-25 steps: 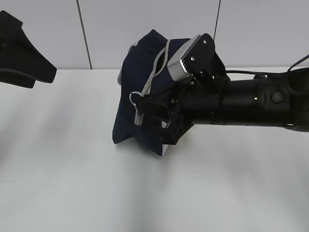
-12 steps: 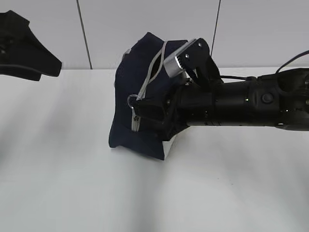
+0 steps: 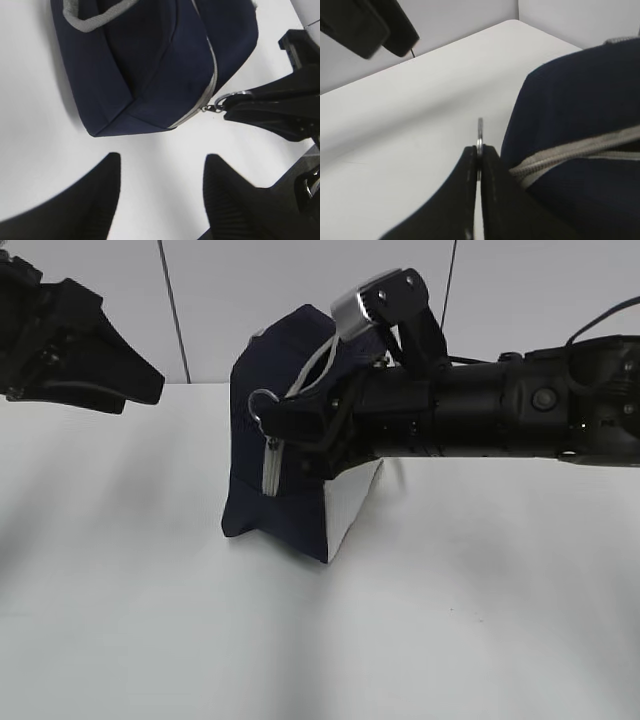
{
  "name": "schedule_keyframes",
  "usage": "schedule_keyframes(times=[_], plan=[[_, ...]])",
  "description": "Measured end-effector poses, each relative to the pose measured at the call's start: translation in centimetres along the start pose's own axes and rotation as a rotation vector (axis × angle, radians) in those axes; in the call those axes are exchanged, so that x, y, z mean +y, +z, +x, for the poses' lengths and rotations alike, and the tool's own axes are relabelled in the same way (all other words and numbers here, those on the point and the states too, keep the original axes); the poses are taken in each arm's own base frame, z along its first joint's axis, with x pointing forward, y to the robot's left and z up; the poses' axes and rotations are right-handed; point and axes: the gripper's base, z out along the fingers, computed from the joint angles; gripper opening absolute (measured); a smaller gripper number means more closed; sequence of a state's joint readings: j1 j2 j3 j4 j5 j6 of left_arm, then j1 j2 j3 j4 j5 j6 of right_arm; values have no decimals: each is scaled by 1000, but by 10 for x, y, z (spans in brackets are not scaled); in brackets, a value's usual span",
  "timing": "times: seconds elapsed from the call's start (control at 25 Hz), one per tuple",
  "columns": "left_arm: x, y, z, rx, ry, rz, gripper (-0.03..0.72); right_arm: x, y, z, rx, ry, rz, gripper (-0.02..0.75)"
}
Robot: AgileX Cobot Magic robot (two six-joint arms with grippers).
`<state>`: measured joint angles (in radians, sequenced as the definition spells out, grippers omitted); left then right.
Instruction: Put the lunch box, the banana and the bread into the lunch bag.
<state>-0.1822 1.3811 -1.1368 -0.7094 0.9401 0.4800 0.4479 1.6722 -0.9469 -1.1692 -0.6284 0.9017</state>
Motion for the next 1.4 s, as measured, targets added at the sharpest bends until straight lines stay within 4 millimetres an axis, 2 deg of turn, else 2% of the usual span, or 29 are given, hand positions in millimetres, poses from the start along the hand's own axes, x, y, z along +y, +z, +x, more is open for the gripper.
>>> schedule_keyframes(times=[0.44, 0.76, 1.4], plan=[[13, 25, -4, 18, 33, 31, 380, -7, 2, -20, 24, -68, -17, -16], [15, 28, -5, 9, 82, 34, 380, -11, 2, -28, 28, -79, -15, -16], [22, 54, -9, -7, 129, 128, 380, -16, -13, -45, 25, -69, 121, -16]])
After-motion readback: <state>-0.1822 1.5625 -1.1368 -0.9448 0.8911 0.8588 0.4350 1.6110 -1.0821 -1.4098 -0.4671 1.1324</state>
